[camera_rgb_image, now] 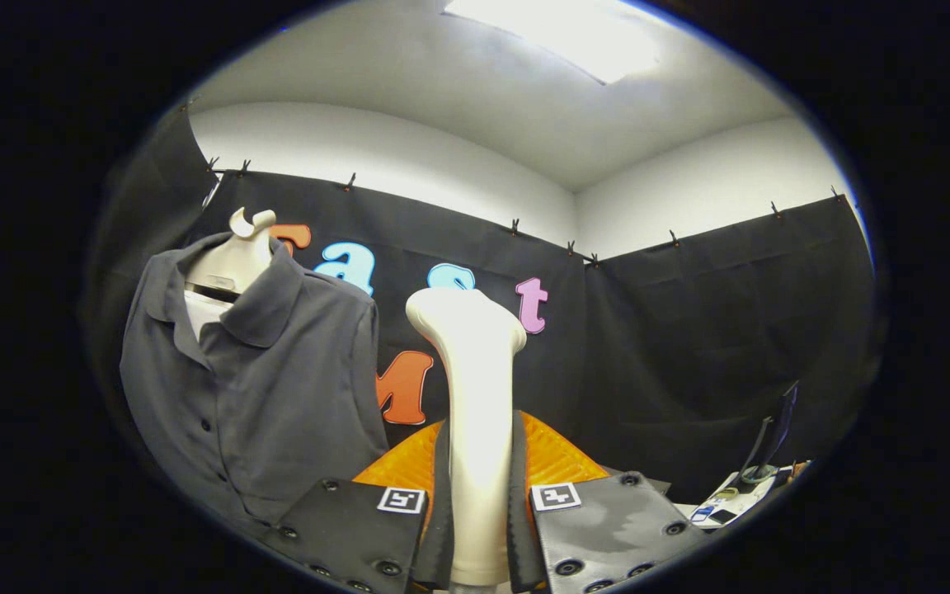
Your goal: Iron the clothes twice with a garment steamer, once on the left side and once on the right side.
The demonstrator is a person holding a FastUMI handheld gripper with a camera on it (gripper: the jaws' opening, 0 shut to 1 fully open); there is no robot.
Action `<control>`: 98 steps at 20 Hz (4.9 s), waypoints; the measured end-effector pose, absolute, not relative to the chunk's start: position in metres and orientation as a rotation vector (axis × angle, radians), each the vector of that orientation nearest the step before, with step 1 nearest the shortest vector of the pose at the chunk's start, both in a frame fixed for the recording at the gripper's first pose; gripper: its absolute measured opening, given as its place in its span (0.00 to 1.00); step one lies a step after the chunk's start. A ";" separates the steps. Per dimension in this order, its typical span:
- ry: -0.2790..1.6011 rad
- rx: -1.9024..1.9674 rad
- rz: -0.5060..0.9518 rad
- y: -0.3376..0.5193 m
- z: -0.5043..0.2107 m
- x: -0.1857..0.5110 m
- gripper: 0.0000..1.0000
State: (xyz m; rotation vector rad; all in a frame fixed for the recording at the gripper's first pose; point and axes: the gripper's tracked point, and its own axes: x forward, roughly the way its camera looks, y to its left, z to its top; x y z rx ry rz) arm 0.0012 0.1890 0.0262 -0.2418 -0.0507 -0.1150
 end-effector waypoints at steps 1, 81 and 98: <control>-0.058 -0.234 -0.102 0.200 0.026 -0.003 0.33; 0.455 -0.255 0.098 0.324 -0.283 -0.125 0.34; 0.034 -0.094 0.395 0.483 -0.107 -0.081 0.33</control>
